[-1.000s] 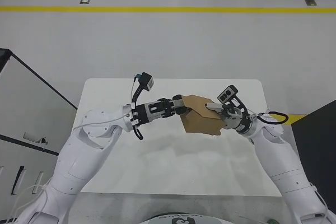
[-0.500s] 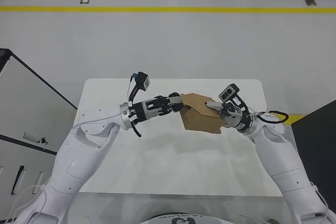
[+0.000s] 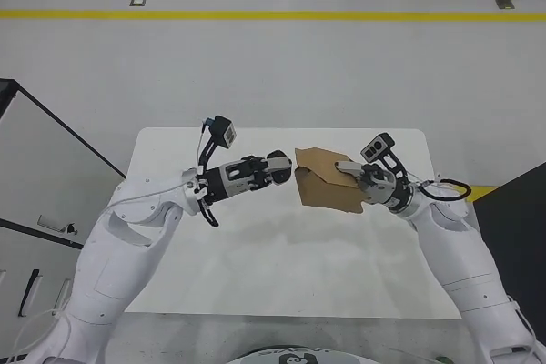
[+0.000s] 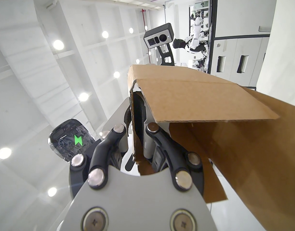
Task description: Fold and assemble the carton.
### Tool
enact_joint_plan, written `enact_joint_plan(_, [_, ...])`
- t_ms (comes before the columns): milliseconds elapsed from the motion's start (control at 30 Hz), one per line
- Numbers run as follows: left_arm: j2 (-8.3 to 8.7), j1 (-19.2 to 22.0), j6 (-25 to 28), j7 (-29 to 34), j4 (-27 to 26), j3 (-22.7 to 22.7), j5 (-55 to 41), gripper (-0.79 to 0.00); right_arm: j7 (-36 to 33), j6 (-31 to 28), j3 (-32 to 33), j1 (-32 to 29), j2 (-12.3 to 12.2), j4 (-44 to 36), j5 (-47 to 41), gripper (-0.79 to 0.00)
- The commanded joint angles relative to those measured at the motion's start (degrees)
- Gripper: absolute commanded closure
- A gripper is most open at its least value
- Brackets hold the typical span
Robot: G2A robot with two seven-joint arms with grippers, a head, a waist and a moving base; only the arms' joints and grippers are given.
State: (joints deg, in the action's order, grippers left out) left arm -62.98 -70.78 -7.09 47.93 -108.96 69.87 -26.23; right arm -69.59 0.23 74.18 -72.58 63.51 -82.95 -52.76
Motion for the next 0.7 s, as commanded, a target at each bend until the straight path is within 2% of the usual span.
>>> enact_joint_plan(0, [-0.08, 0.0, -0.1, 0.2, 0.0, -0.8, 0.1, 0.0, 0.1, -0.1, -0.1, -0.1, 0.0, -0.1, -0.1, 0.0])
enact_joint_plan(267, [-0.62, 1.5, 0.0, -1.1, 2.2, -4.7, 1.7, 0.0, 0.0, -0.2, 0.0, -0.8, 0.1, -0.8, -0.9, 0.0])
enact_joint_plan(667, [-0.86, 2.0, -0.1, -1.3, 2.1, -6.4, 2.4, 0.0, -0.6, 0.0, 0.1, -1.8, 0.1, -2.0, -1.5, 0.0])
